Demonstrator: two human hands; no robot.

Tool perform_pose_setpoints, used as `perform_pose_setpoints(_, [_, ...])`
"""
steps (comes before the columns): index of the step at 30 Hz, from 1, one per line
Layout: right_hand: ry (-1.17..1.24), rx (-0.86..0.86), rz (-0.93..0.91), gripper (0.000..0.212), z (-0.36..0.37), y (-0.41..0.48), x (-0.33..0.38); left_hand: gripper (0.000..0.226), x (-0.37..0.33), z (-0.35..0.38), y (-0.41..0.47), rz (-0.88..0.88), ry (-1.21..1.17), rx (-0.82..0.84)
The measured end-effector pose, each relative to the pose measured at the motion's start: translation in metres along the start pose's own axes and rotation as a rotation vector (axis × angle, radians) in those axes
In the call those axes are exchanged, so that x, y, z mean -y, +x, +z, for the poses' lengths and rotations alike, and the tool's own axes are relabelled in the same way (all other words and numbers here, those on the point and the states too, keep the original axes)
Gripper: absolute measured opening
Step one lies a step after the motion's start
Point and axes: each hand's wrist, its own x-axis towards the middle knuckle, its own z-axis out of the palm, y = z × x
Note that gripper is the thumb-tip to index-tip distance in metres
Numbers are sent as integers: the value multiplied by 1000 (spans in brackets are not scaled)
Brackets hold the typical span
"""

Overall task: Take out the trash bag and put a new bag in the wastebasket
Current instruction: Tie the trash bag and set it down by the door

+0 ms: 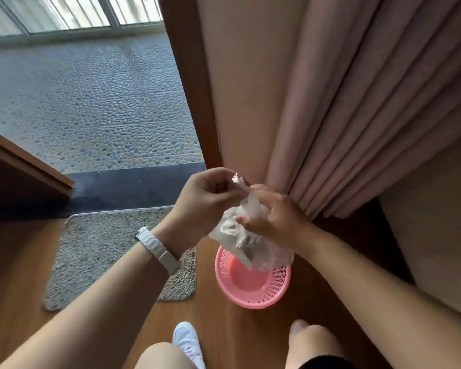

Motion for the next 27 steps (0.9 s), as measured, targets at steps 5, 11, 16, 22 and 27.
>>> perform_pose_setpoints(5, [8, -63, 127, 17, -41, 7, 75, 5, -102, -8, -6, 3, -53, -137])
perform_pose_setpoints(11, [-185, 54, -3, 40, -83, 19, 194, 14, -225, -22, -40, 57, -47, -294])
perform_pose_setpoints(16, [-297, 77, -248, 53, -89, 29, 291, 31, -299, -56, -76, 150, -32, -401])
perform_pose_setpoints(22, [-325, 68, -359, 51, -46, 46, 380, 7, -346, -127, -121, 250, -61, -521])
perform_pose_setpoints(27, [-389, 89, -386, 53, 23, 62, 440, 21, -364, -205, -161, 300, -86, -566])
